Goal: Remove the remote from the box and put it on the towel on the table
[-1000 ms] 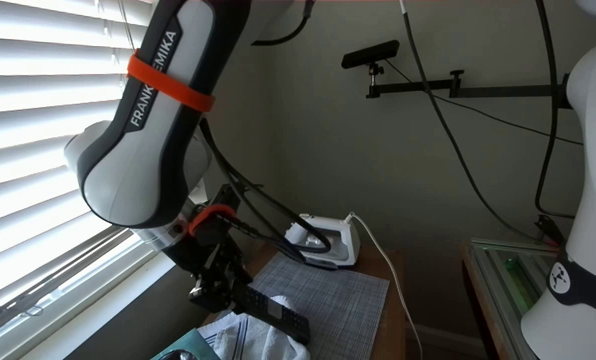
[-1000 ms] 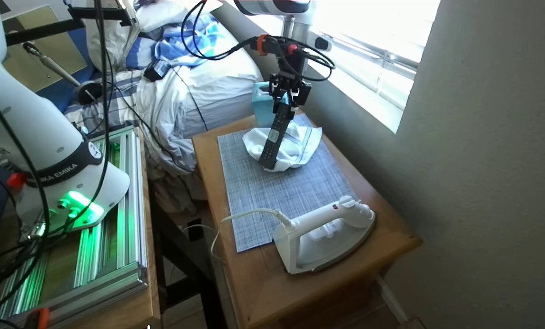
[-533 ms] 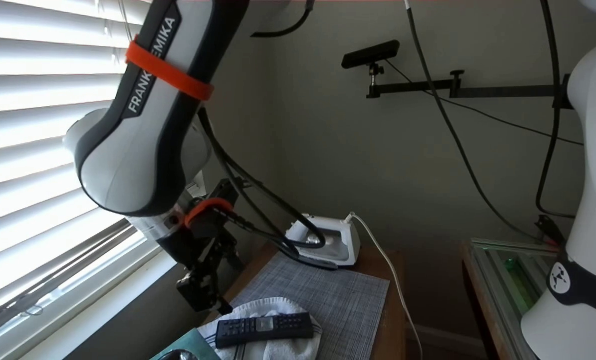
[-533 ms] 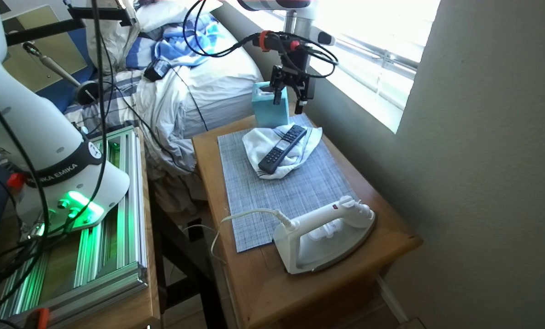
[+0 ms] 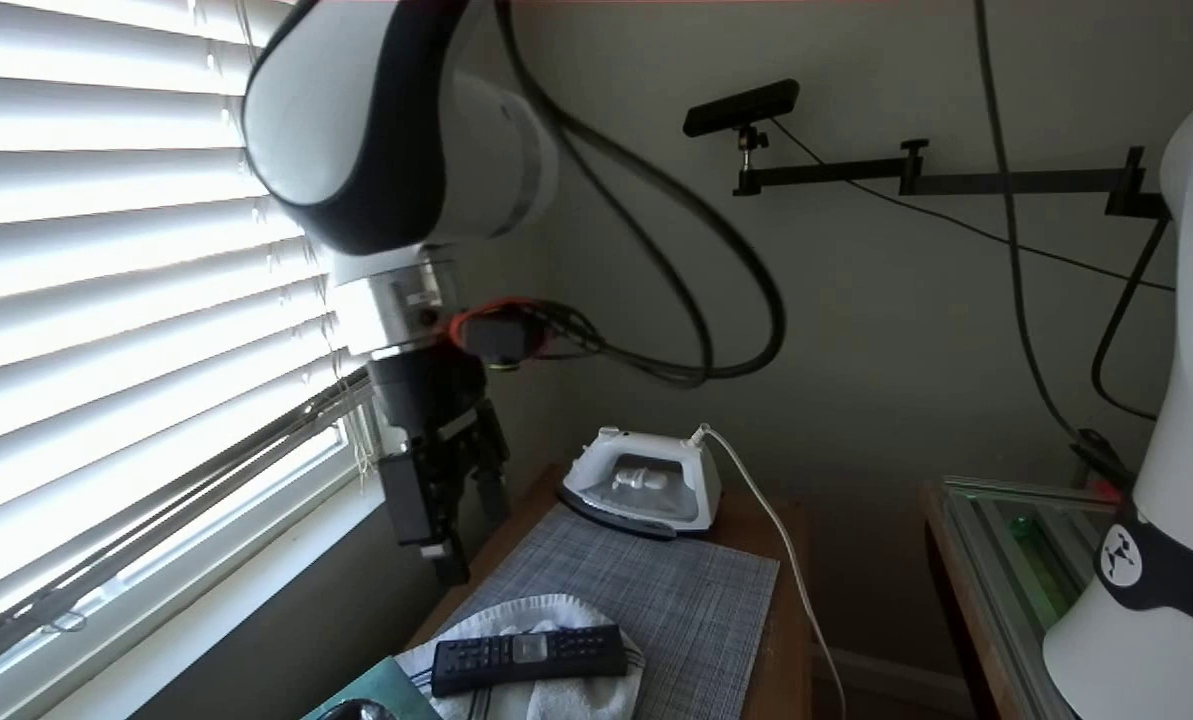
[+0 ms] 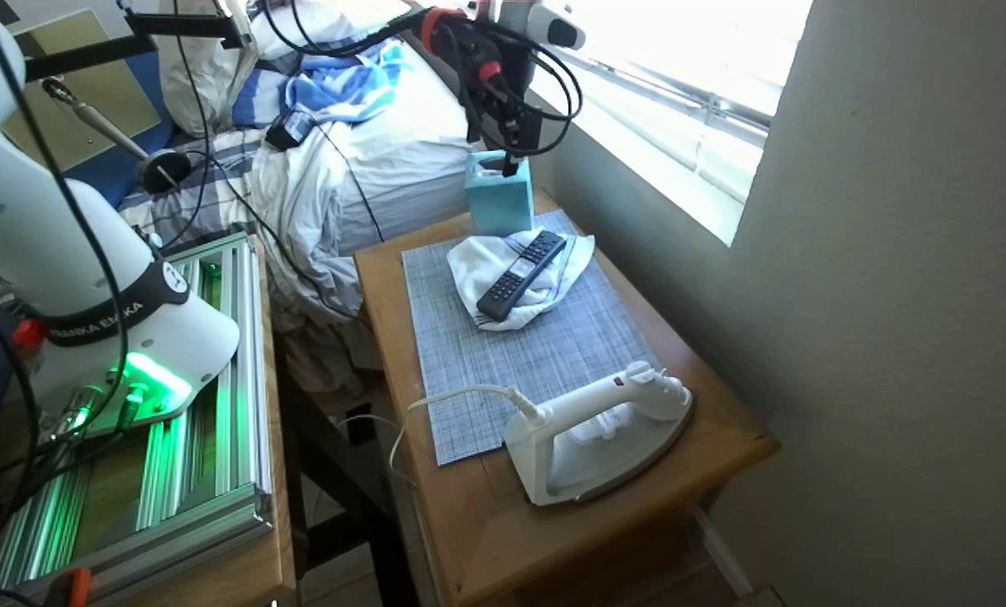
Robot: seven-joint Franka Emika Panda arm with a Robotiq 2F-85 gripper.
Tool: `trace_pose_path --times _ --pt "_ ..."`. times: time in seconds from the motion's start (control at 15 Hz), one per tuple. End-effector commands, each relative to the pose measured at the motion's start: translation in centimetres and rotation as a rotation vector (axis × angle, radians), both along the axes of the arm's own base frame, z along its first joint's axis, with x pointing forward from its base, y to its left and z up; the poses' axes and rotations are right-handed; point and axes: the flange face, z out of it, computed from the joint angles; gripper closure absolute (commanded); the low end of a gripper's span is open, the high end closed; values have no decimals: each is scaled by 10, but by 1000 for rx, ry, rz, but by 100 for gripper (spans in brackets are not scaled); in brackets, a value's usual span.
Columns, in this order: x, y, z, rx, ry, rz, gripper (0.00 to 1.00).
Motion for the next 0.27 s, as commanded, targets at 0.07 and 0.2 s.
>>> trace_pose_path --times 0.07,0.2 --pt "-79 -27 40 142 -140 69 0" --pt "-54 -24 30 119 -90 55 0"
